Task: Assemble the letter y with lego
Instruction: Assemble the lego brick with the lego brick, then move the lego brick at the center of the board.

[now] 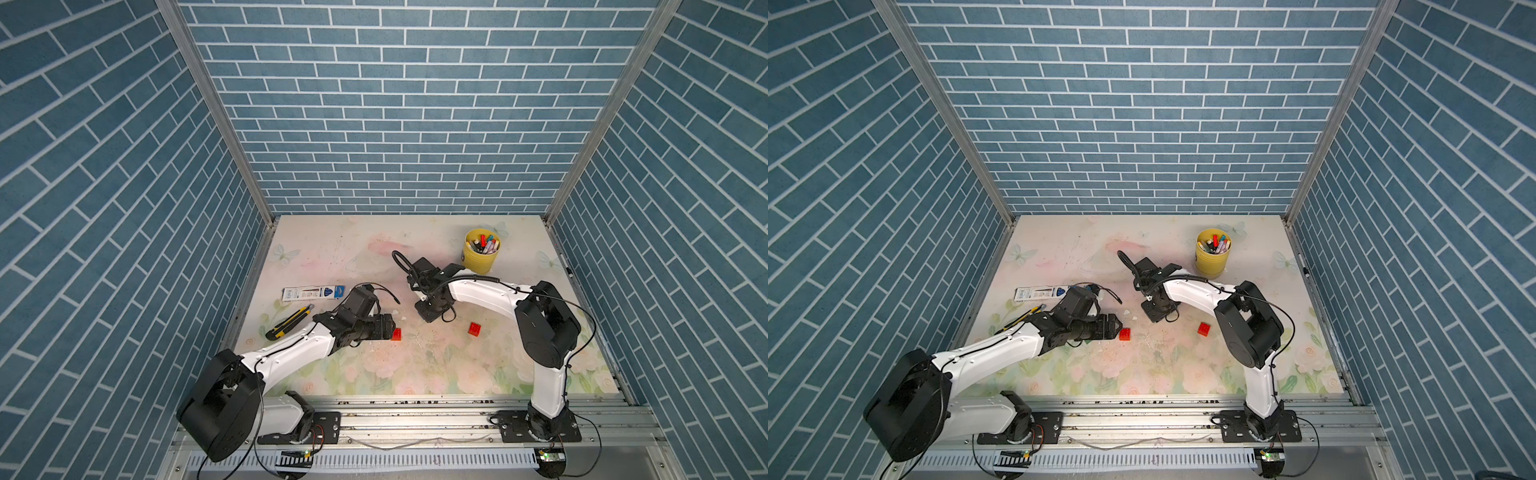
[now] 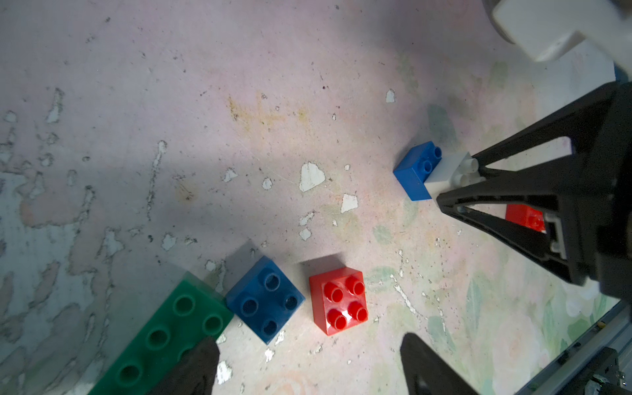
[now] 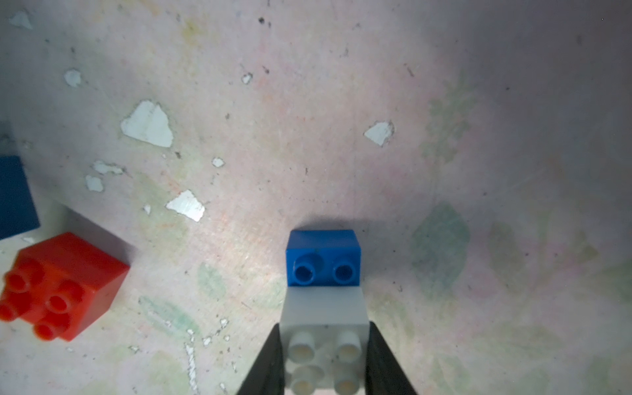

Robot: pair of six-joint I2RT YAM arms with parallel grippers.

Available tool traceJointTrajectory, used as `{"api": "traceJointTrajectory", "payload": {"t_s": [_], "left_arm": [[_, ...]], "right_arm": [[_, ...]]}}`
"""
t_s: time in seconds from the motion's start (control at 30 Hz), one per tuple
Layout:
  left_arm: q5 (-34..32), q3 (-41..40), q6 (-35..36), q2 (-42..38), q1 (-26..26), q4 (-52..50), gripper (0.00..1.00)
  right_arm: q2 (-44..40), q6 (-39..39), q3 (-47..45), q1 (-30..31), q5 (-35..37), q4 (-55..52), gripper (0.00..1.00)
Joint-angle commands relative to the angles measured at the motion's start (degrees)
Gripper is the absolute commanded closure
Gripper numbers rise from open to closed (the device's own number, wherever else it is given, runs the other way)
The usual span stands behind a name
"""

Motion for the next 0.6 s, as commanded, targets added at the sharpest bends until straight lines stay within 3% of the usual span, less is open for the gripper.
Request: {"api": "traceJointTrajectory", "payload": {"t_s": [0.0,0.3,0.57], "left_arm": [[-0.5,-0.3,0.7,0.6,-0.3,-0.6,0.14],[-1.1,-0.8,0.5,-0.6,-0.4,-1.3,0.14],[-1.4,0.1,0.7,-1.0,-0.3,-2.7,0.14]], "right_arm": [[6.4,-0.7,1.8,0.1,0.9,-4.9,0.77],[11.8,-2.5,5.5,0.0,-0.9,-6.3,0.77],[10.6,-2.3,12.8,-2.3,0.8,-8.0,0.76]]}}
